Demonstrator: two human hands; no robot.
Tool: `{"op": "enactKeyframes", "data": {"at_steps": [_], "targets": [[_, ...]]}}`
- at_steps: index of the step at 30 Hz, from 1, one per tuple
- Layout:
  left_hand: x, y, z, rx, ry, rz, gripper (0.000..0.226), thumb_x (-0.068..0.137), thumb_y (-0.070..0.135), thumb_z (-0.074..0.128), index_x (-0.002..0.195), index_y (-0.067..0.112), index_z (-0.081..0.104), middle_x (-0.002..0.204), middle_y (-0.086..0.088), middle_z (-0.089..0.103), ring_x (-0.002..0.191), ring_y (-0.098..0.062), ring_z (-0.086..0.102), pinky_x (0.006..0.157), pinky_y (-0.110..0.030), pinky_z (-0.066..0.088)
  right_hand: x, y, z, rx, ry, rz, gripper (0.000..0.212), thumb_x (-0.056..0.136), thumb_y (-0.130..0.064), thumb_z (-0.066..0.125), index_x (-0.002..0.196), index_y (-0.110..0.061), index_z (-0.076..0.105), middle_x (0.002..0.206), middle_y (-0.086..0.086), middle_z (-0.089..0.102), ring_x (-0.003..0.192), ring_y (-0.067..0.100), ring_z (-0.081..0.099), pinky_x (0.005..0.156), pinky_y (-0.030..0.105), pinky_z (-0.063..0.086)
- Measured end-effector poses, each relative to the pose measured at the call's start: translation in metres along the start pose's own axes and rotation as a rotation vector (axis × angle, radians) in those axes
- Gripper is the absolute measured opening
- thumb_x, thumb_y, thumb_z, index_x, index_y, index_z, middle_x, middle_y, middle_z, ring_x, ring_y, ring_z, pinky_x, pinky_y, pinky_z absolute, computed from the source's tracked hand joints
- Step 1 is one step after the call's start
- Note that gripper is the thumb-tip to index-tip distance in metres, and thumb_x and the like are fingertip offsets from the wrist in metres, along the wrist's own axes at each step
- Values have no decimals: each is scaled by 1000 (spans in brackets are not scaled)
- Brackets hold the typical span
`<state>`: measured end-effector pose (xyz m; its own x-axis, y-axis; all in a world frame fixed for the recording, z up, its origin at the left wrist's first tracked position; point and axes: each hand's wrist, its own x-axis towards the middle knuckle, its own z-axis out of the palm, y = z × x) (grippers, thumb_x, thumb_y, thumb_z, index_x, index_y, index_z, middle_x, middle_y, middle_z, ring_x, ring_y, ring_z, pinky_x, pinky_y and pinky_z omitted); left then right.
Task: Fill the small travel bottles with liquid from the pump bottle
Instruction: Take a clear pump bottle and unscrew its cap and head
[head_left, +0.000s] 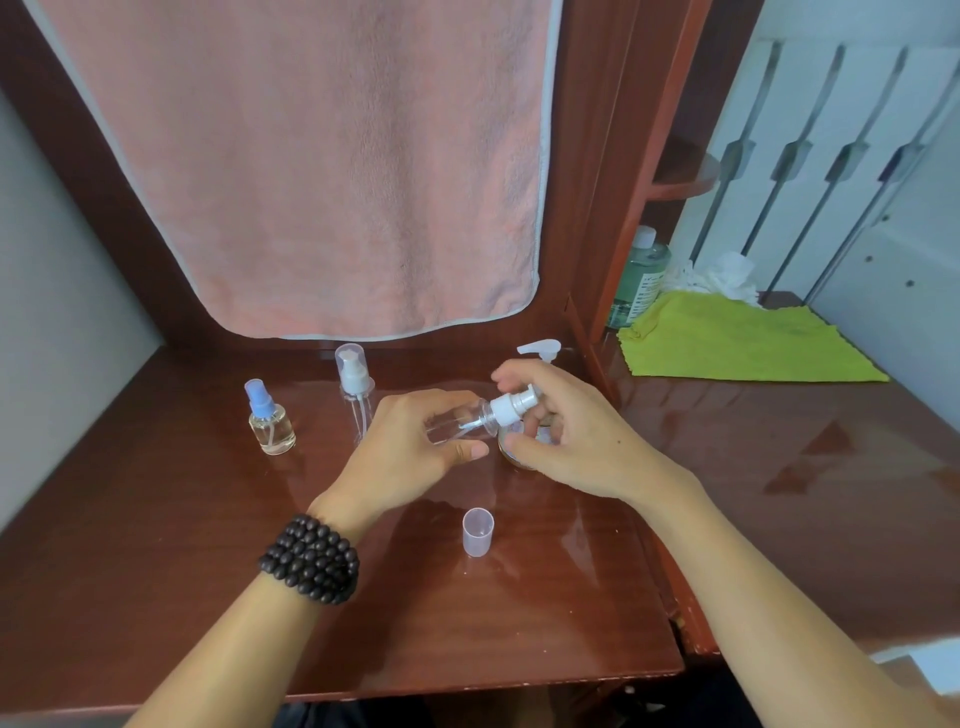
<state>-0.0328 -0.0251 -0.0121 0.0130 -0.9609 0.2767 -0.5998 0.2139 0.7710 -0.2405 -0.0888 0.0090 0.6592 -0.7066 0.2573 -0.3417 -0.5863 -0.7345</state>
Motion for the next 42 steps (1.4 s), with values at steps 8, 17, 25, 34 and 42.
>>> {"op": "enactKeyframes", "data": {"at_steps": [8,17,25,34,42], "targets": [[-2,2,1,1,-5,-16,36,76,18,87,109,28,76,99,16,75,100,-3,69,92,-23,51,-1,-2,0,-18,83,19,3,96,-24,65,98,-26,66,78,-7,69,68,9,63,62,24,49],[-14,-4,-13,-153,65,-86,39,80,4,82,113,21,69,102,21,76,99,5,70,90,-8,47,-4,-7,-13,145,324,2,5,91,-17,61,92,-20,65,74,-7,64,57,16,53,57,30,45],[-26,-24,-41,-282,242,-175,37,84,16,82,117,24,66,110,7,75,105,-9,70,98,-38,55,-7,-13,-16,289,357,-21,18,91,-16,52,89,-8,68,68,-20,61,64,2,54,65,14,45],[-32,-18,-51,-504,405,-132,36,89,3,72,123,12,62,116,-7,73,111,-23,70,73,-20,58,-9,8,-6,24,-32,60,16,84,-24,73,99,-27,66,86,-7,66,75,6,61,67,20,46],[-26,-5,-39,-558,361,-76,39,81,20,82,117,21,64,113,0,74,109,-28,70,80,-24,59,-11,8,3,-370,-304,53,8,82,-25,73,85,-22,66,72,-12,63,74,2,60,67,24,52]]}}
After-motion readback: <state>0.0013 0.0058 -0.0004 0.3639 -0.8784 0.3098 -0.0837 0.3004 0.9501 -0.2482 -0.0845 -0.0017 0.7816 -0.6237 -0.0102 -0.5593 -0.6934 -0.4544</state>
